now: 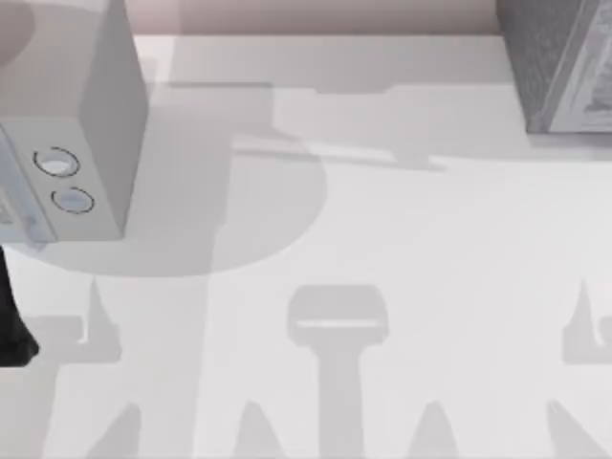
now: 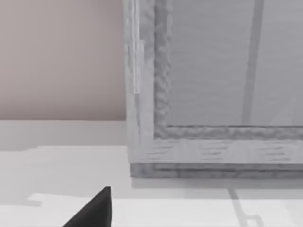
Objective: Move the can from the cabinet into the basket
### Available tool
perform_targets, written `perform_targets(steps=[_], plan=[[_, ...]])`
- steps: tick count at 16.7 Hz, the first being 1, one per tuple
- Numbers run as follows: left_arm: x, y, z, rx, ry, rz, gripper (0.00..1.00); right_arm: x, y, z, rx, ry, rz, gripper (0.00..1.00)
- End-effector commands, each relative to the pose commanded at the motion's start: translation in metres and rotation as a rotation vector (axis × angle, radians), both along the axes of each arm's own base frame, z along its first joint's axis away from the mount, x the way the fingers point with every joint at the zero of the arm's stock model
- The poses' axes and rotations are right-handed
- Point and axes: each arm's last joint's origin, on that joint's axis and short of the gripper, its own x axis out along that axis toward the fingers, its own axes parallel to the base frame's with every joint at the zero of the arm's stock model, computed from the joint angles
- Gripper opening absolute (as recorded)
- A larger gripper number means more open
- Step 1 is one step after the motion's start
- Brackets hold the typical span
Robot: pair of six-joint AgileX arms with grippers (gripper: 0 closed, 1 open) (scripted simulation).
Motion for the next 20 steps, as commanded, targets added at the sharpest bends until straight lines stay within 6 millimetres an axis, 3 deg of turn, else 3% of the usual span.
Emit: perform_targets(steps=[4,7,13,17,20], plan=[[0.0,0.0,0.0,0.0,0.0,0.0,1.0,0.0,0.0,0.008,0.0,0.003,0.001,1.0],[0.0,0.0,0.0,0.0,0.0,0.0,1.0,0.001,0.002,0.04,-0.002,0.012,0.003,1.0],[0.0,0.0,0.0,0.0,0.0,0.0,1.0,0.023,0.008,0.155,-0.007,0.032,0.0,1.0],[0.0,0.0,0.0,0.0,0.0,0.0,1.0,0.06,0.018,0.237,-0.009,0.033,-0.005,1.0],[0.0,0.0,0.0,0.0,0.0,0.0,1.0,0.092,0.027,0.288,-0.007,0.023,-0.006,1.0]])
